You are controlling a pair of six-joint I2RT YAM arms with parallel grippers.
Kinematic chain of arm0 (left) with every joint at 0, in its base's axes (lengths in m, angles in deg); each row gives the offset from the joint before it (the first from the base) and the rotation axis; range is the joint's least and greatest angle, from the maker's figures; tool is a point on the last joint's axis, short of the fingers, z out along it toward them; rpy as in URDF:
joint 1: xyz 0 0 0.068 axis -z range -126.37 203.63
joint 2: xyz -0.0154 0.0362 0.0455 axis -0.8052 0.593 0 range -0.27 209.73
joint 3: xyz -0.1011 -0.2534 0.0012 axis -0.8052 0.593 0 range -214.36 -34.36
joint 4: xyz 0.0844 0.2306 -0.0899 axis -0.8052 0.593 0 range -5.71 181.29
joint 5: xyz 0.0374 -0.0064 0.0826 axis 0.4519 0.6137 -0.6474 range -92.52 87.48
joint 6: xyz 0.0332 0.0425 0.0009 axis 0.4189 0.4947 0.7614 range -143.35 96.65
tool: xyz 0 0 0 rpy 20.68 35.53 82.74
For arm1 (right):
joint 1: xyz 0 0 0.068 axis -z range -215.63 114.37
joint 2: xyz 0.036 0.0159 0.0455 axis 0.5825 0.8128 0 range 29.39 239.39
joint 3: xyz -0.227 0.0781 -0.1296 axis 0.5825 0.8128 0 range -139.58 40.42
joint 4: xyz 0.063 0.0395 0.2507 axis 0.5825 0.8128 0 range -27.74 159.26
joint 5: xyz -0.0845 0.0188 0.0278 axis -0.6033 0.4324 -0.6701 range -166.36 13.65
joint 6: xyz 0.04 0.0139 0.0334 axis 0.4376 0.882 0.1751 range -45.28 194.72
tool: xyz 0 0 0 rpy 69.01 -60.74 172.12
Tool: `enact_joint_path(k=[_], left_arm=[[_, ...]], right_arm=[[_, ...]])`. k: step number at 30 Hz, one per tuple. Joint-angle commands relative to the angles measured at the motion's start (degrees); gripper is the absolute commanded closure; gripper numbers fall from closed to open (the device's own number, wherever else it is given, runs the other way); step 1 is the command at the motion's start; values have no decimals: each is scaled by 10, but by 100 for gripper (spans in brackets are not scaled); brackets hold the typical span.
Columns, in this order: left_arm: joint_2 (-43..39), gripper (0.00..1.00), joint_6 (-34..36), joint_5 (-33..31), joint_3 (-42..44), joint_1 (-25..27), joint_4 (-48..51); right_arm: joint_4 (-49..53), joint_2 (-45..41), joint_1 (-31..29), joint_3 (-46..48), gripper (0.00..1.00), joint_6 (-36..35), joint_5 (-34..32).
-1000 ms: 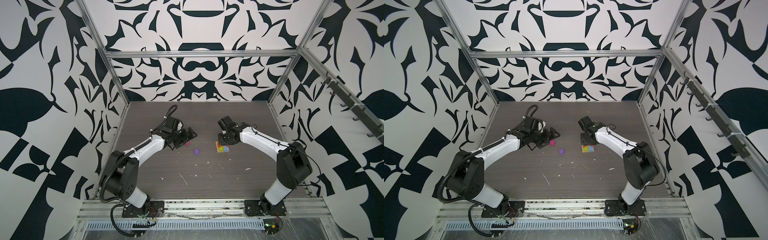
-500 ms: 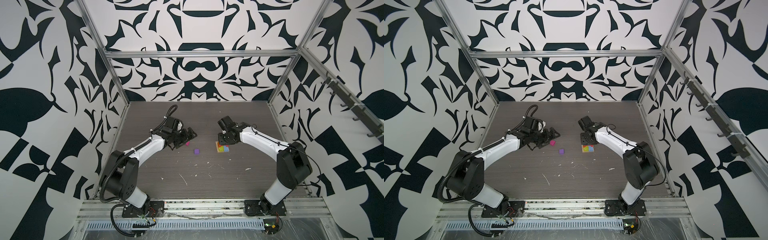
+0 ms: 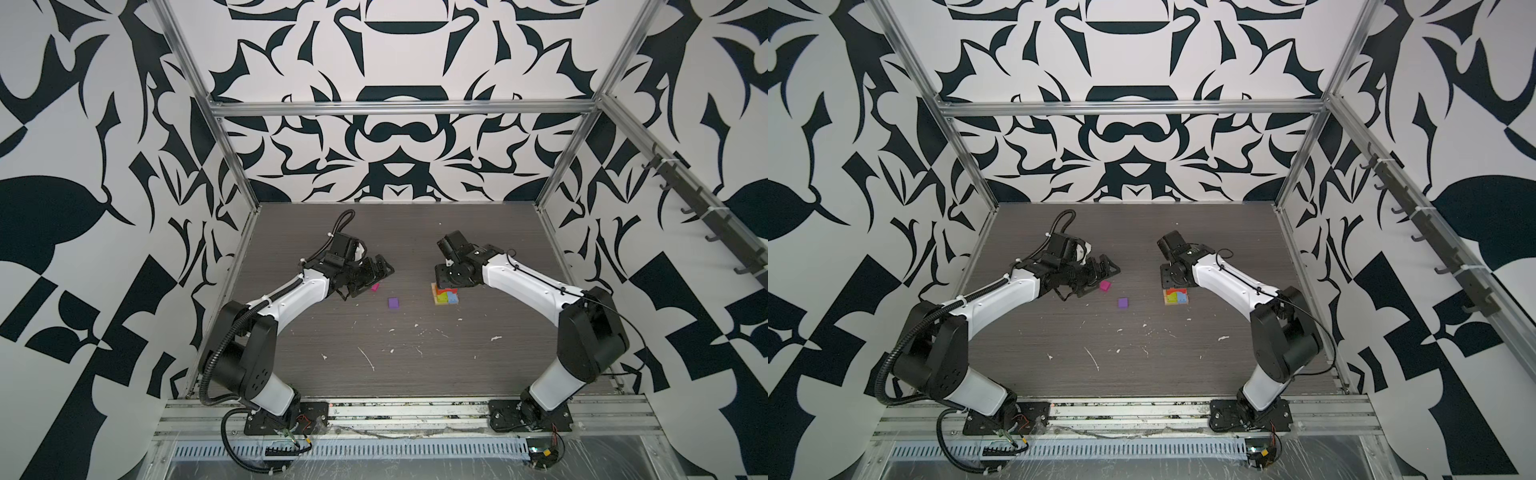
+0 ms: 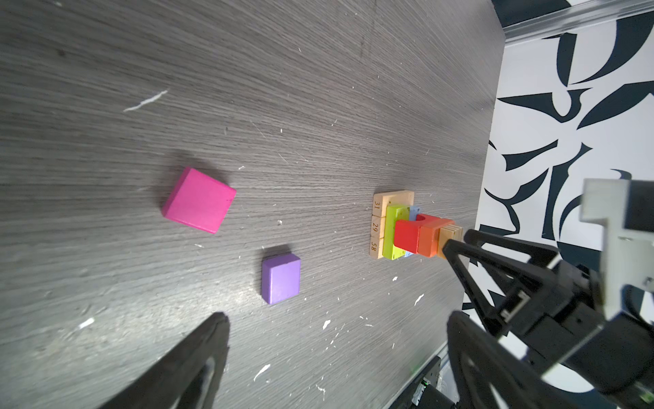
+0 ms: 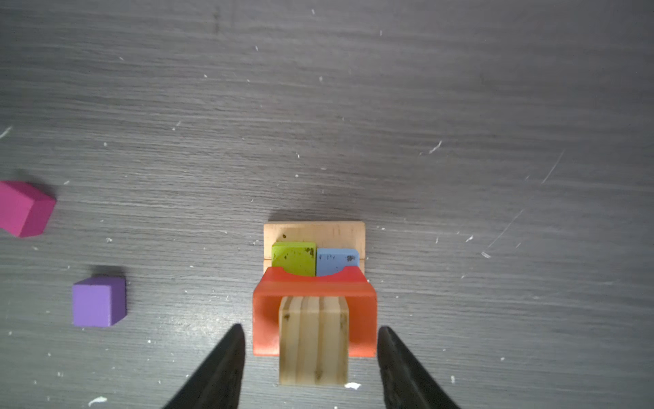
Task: Build the wood block tower
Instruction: 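Open the right gripper and raise it off the wooden cube, then move the right gripper toward the purple cube while the left arm shifts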
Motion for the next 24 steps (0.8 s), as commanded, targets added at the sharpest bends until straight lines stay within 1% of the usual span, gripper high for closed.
enact_joint_path(k=[1, 6, 13, 15, 21, 24], left_arm=[[-17, 1, 3, -5, 5, 0, 1], [-11, 1, -1, -6, 5, 0, -5], [-19, 1, -14, -15, 24, 0, -23], [-20, 1, -17, -17, 25, 0, -23], [-28, 1, -26, -29, 31, -2, -18], [-39, 1, -26, -32, 37, -9, -12]], right_arm=[[-5, -45, 1, -1, 29, -9, -13], [2, -80, 2, 2, 27, -12, -11], [21, -96, -8, -12, 27, -23, 56], [11, -96, -19, -13, 27, -18, 72], [-7, -63, -77, -32, 28, 2, 65], [-29, -36, -111, -37, 31, 16, 69]])
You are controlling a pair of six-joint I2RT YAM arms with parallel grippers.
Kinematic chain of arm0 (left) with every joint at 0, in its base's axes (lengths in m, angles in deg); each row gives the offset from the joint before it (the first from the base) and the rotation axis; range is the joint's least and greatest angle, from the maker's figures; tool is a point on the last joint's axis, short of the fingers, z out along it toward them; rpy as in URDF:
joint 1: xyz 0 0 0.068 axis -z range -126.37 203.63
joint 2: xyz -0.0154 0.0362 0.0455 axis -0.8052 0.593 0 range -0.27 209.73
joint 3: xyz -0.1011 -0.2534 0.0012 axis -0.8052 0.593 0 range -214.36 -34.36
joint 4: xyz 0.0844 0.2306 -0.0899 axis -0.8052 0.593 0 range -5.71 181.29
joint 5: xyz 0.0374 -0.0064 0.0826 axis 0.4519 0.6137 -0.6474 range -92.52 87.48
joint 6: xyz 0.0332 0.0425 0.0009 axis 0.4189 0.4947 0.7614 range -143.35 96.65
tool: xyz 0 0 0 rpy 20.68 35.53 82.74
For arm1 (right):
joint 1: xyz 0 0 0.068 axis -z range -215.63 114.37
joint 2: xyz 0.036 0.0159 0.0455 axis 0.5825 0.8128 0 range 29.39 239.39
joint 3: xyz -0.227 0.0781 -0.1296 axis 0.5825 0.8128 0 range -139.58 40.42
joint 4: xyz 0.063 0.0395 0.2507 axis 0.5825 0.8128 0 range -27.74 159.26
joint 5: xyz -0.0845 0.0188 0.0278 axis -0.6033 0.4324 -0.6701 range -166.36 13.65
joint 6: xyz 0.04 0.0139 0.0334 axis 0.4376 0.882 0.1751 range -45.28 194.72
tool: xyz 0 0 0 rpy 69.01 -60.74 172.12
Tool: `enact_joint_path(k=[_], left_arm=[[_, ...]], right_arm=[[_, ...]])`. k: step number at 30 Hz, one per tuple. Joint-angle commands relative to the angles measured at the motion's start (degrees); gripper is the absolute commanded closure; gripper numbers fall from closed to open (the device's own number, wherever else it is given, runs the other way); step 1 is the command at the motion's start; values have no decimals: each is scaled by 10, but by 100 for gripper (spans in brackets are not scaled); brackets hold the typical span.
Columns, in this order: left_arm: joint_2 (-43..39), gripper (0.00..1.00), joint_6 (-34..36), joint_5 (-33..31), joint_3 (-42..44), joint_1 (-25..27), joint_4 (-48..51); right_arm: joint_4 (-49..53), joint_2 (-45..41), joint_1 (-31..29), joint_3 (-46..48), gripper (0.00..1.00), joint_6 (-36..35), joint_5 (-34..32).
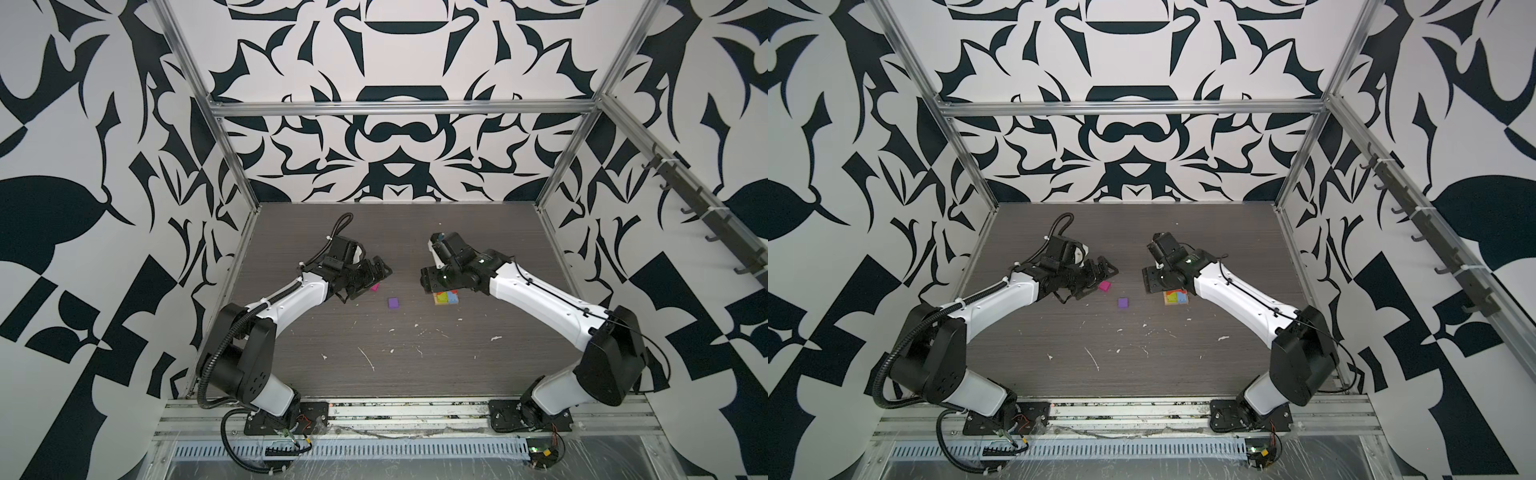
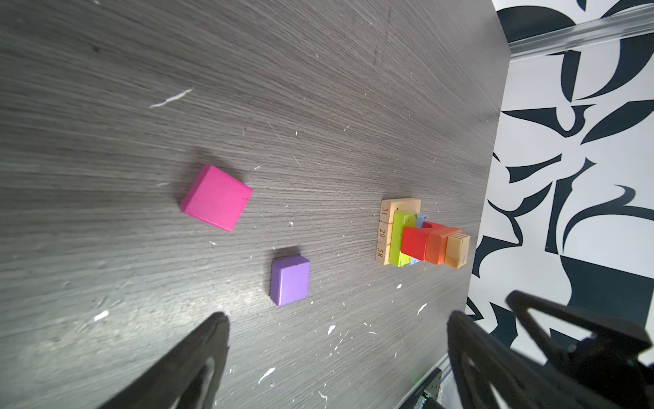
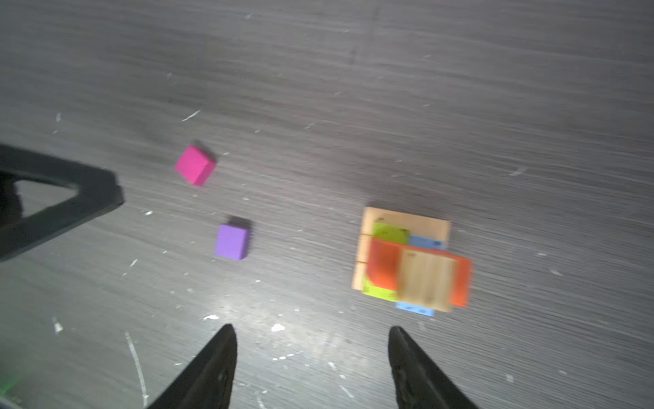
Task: Build the wood block tower
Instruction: 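Move the right gripper toward the purple cube while the left arm shifts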
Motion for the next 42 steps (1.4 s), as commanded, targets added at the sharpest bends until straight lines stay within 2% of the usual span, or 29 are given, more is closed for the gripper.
enact_joint_path(k=[1, 4, 14, 29, 42], left_arm=[[-26, 1, -8, -9, 15, -10, 4], [-40, 1, -19, 18, 28, -29, -8], [-91, 1, -13, 9, 63, -65, 15], [-104, 1, -13, 10, 75, -74, 17], [-108, 1, -16, 10, 84, -74, 11]], right_arm=[[-32, 25, -34, -24, 31, 19, 6], [-44, 52, -54, -29, 32, 29, 1], [-65, 137, -70, -55, 36, 53, -21], [-48, 250, -98, -132, 42, 61, -23], [-34, 284, -105, -145, 50, 61, -51]])
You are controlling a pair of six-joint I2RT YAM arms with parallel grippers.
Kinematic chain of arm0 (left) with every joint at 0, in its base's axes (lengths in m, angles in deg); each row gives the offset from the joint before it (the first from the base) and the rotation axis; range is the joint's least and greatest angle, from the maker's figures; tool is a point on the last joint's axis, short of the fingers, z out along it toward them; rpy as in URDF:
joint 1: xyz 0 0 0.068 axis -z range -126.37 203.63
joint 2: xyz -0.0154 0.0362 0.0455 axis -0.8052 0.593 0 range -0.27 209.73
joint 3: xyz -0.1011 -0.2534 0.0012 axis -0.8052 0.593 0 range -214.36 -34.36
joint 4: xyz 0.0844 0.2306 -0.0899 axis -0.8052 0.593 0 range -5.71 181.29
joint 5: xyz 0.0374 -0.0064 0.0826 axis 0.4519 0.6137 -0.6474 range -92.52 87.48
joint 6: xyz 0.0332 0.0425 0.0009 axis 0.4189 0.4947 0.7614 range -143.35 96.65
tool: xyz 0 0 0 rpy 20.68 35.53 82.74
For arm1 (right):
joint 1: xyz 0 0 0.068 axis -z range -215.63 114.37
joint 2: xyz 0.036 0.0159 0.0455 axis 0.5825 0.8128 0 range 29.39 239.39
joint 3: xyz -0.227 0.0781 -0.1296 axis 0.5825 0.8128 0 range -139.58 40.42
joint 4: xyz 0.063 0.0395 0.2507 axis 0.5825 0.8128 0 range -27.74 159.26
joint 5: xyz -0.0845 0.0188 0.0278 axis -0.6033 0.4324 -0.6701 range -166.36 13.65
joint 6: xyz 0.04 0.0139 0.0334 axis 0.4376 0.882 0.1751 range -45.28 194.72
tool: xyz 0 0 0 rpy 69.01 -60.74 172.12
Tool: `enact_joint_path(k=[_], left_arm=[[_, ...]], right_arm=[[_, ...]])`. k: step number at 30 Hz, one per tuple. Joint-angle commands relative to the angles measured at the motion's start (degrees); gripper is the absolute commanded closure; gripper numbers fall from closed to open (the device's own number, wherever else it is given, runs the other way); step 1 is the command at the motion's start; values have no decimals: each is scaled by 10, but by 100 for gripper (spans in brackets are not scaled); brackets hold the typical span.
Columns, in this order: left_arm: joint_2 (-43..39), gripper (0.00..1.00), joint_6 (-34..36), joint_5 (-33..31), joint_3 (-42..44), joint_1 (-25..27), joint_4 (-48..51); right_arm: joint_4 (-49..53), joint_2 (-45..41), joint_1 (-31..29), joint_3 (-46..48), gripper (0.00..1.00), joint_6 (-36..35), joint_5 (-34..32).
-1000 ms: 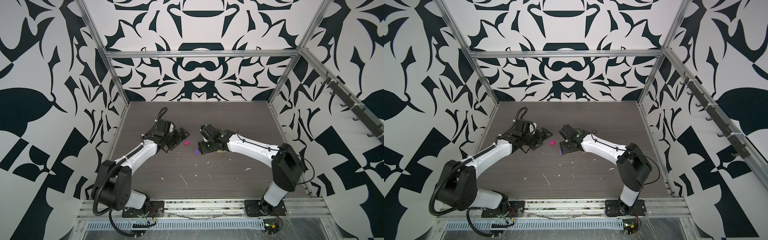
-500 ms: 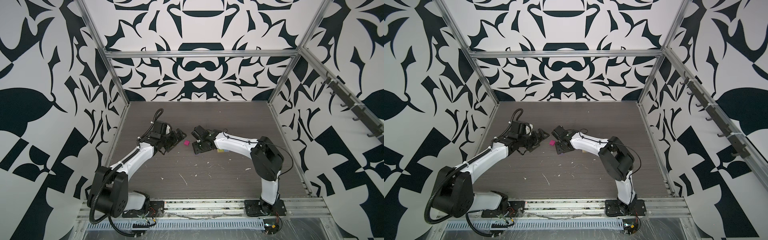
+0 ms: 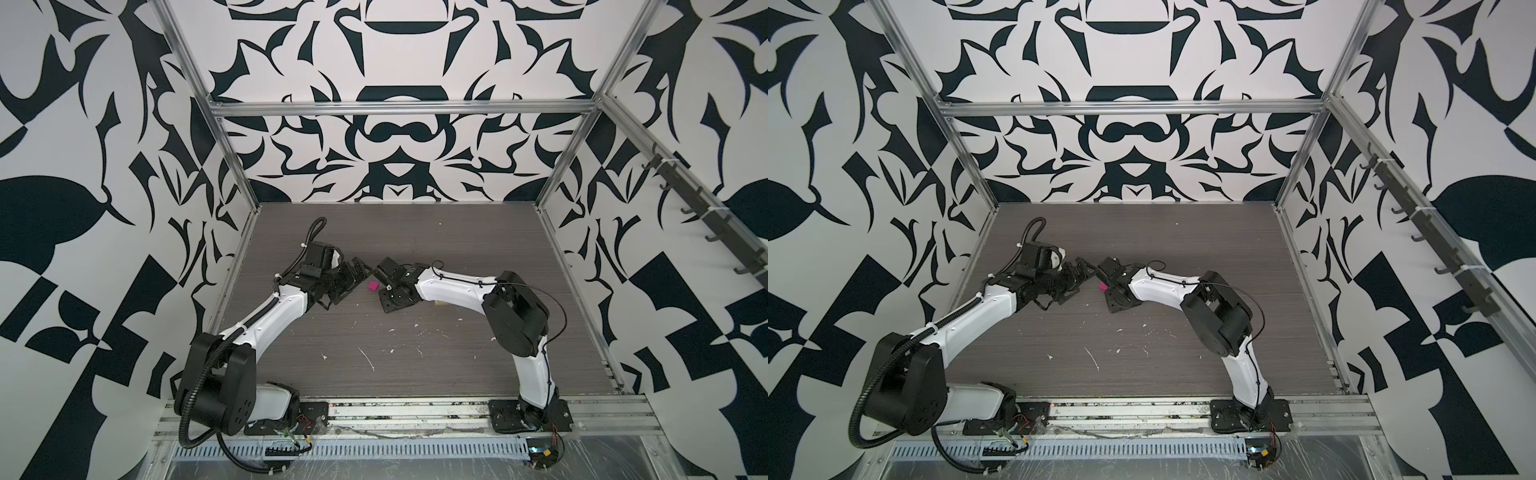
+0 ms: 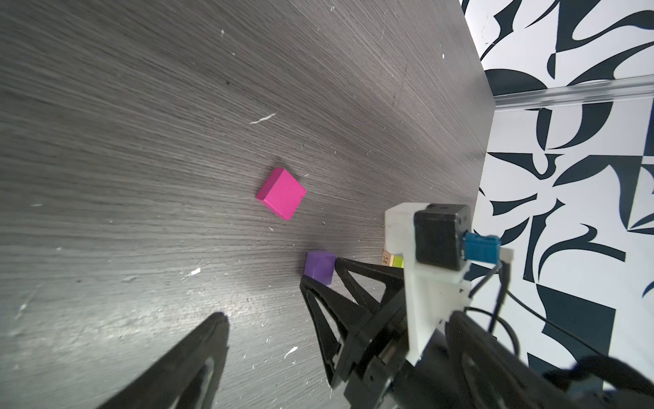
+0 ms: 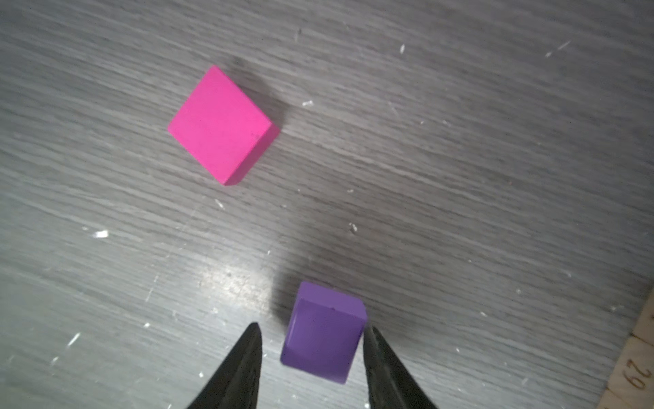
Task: Build the wood block tower
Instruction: 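Move the right gripper toward the purple cube while the left arm shifts, then lower the right gripper and close it on the purple cube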
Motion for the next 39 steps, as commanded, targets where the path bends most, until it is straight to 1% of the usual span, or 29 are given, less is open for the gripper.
enact_joint_path(k=[1, 18, 23, 39], left_arm=[[-15, 1, -3, 2, 17, -2, 1], [-14, 1, -3, 1, 18, -2, 0], [-14, 1, -3, 1, 19, -2, -1], [-3, 1, 0, 12, 24, -2, -14]], right_arm=[[15, -7, -3, -21, 51, 4, -20], [21, 7, -3, -28, 60, 3, -25], [23, 7, -3, -28, 63, 4, -26], [33, -16, -2, -28, 68, -4, -29]])
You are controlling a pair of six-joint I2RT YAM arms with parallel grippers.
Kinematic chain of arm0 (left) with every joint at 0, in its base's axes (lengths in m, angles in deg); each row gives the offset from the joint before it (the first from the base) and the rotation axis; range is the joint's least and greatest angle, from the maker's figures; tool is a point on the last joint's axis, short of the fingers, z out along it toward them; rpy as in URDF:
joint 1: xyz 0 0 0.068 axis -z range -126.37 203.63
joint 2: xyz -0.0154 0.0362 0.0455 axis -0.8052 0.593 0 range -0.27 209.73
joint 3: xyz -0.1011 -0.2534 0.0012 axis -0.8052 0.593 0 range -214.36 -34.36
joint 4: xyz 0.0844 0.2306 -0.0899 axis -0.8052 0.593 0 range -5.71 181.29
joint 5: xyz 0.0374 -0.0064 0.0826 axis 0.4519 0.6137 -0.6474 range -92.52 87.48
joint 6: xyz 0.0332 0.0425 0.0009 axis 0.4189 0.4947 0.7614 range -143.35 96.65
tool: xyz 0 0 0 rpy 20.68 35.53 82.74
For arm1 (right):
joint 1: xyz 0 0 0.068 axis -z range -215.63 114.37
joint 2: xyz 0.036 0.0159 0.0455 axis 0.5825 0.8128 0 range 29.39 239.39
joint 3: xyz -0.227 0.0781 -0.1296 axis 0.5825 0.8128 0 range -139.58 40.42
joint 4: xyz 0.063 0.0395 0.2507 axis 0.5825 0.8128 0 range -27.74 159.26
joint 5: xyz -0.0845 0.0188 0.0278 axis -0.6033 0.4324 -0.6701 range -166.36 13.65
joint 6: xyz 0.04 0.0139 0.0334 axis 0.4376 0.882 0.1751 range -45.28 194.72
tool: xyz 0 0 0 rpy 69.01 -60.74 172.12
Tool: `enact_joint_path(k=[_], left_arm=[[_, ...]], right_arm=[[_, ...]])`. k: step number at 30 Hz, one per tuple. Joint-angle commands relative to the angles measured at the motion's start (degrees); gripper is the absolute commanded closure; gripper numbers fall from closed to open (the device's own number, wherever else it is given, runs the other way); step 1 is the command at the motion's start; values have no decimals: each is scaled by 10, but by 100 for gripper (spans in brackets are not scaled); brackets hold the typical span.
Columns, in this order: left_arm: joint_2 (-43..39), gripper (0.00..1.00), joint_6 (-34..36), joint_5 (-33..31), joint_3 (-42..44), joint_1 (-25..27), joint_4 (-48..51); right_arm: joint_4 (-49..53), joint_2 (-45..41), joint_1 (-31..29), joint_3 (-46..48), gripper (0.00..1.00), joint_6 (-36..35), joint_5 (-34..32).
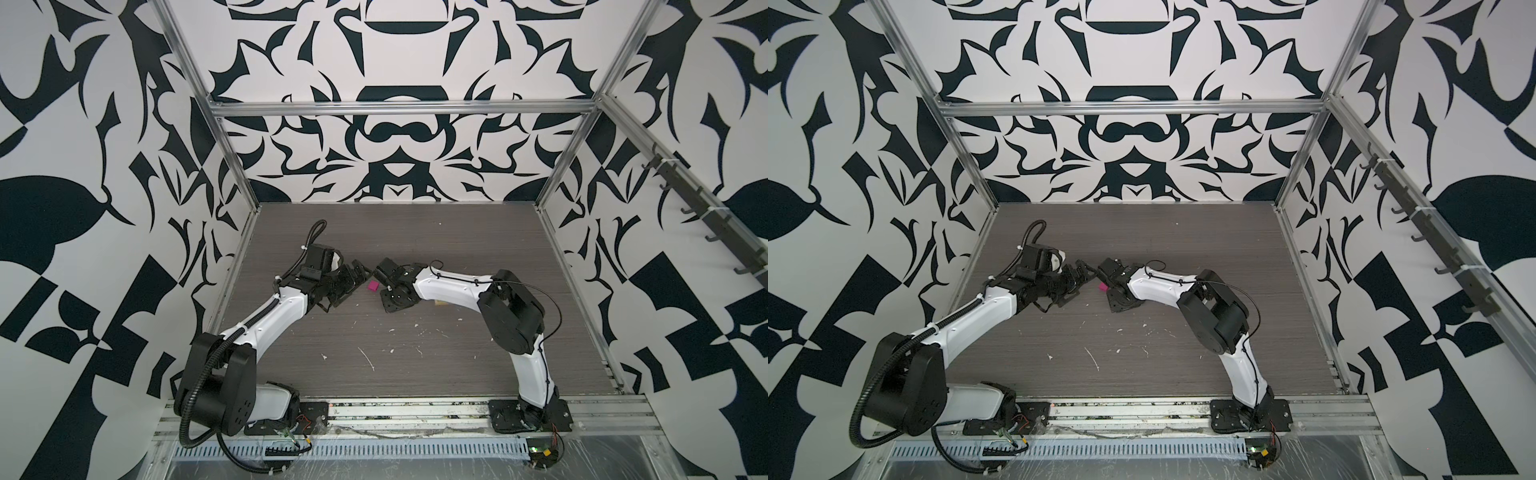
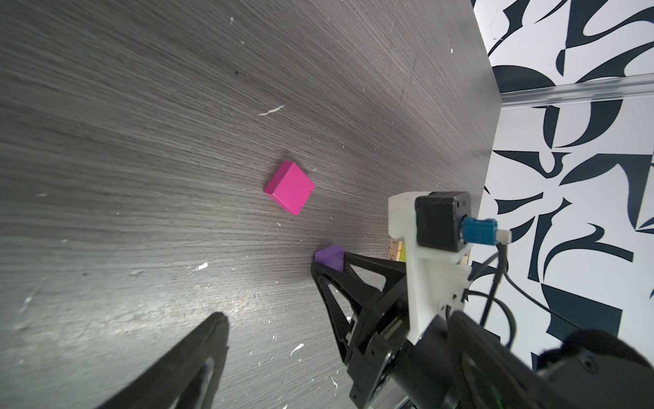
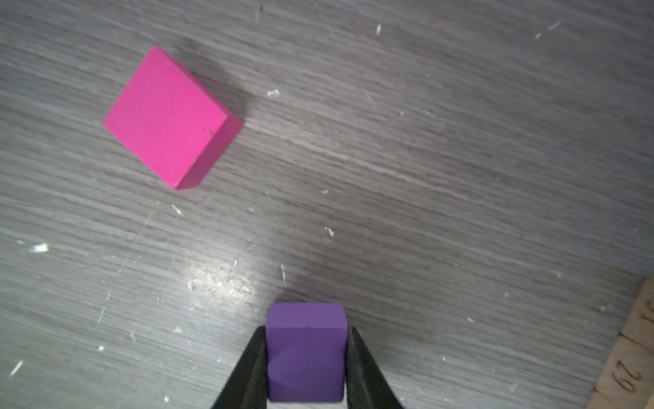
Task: Build the wood block tower
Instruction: 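Lift the purple cube with the right gripper and carry it toward the tower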
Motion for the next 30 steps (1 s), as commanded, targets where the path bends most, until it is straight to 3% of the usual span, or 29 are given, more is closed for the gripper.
enact_joint_path(k=[1, 30], left_arm=[[0, 1, 1, 14, 7, -3, -11], [50, 1, 5, 40, -23, 15, -29]], right_arm=[[17, -33, -2, -20, 68, -7, -15], [90, -186, 55, -17, 70, -51, -31]])
